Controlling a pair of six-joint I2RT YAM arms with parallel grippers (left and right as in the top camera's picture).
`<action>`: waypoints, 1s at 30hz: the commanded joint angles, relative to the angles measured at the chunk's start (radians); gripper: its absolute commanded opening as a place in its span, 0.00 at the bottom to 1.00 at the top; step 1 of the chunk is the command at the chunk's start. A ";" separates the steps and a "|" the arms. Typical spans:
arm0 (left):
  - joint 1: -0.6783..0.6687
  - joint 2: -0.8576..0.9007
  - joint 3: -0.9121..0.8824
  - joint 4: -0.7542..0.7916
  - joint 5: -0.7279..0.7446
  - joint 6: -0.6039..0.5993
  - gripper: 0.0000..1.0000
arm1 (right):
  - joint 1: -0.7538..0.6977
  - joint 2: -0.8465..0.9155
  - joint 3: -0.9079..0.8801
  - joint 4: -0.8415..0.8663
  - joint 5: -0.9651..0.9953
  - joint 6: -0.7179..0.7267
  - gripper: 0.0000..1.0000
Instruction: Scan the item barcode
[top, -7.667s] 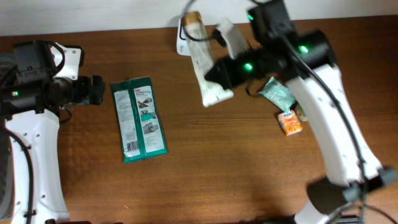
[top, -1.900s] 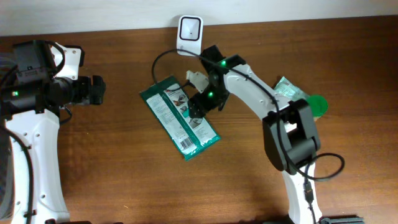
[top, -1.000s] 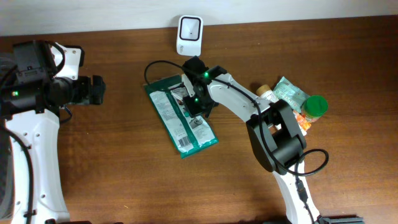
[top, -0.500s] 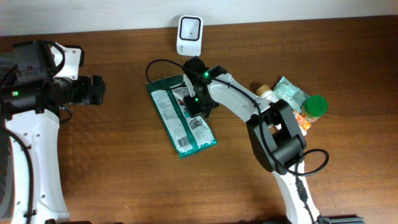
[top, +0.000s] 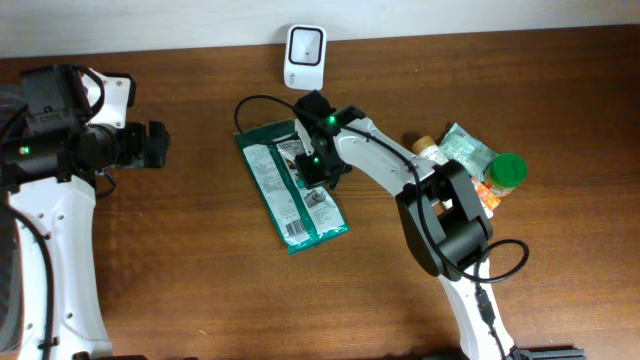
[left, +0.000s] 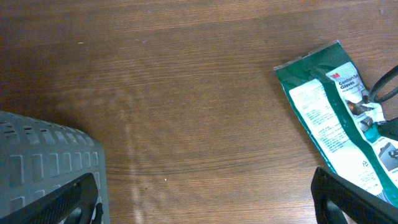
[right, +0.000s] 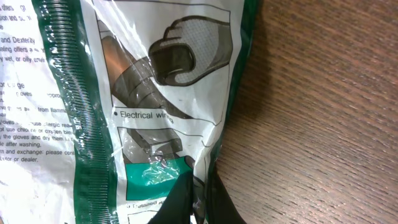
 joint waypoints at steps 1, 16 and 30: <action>0.003 -0.006 0.008 0.001 0.003 0.016 0.99 | -0.003 0.080 -0.050 -0.013 0.019 -0.016 0.04; 0.003 -0.006 0.008 0.003 0.004 0.016 0.99 | -0.069 0.080 -0.050 -0.016 -0.150 -0.086 0.04; -0.013 0.070 -0.047 0.002 0.390 -0.224 0.47 | -0.075 0.080 -0.050 0.002 -0.233 -0.090 0.04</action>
